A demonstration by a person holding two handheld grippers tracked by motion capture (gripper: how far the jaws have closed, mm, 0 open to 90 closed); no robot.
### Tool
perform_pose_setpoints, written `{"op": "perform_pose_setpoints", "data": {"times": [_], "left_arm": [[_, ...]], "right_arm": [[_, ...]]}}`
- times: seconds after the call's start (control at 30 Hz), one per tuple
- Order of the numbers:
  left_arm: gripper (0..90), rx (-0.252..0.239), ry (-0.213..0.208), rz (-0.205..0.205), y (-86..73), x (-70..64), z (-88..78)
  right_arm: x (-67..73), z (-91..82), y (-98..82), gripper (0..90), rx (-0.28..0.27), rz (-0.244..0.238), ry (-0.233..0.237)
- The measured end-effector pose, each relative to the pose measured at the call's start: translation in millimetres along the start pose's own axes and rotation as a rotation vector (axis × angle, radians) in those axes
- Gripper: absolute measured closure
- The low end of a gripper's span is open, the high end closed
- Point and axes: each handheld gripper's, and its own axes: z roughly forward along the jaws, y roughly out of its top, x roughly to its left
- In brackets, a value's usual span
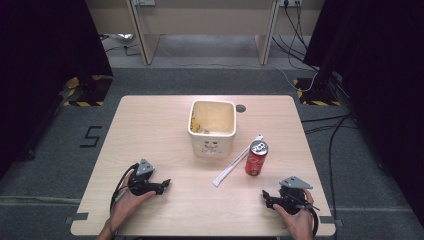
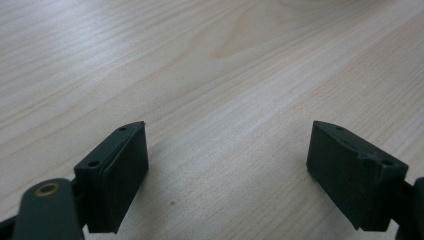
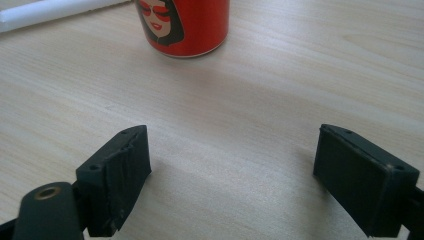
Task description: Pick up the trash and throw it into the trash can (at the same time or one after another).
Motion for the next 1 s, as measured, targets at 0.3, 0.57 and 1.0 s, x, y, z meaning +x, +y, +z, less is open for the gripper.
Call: {"op": "perform_pose_setpoints", "data": {"times": [0.3,0.57,1.0], "left_arm": [[15.9,0.0,0.0,0.0,0.0,0.0,0.0],[15.9,0.0,0.0,0.001,0.0,0.1,0.0],[15.5,-0.001,-0.001,0.002,0.0,-0.1,0.2]], "right_arm": [[-0.6,-7.6,4.6,15.1,-0.041,0.006,-0.005],[2.9,-18.9,18.3,15.0,-0.093,0.004,0.004],[11.3,-20.7,44.2,15.1,-0.141,-0.035,0.028]]}}
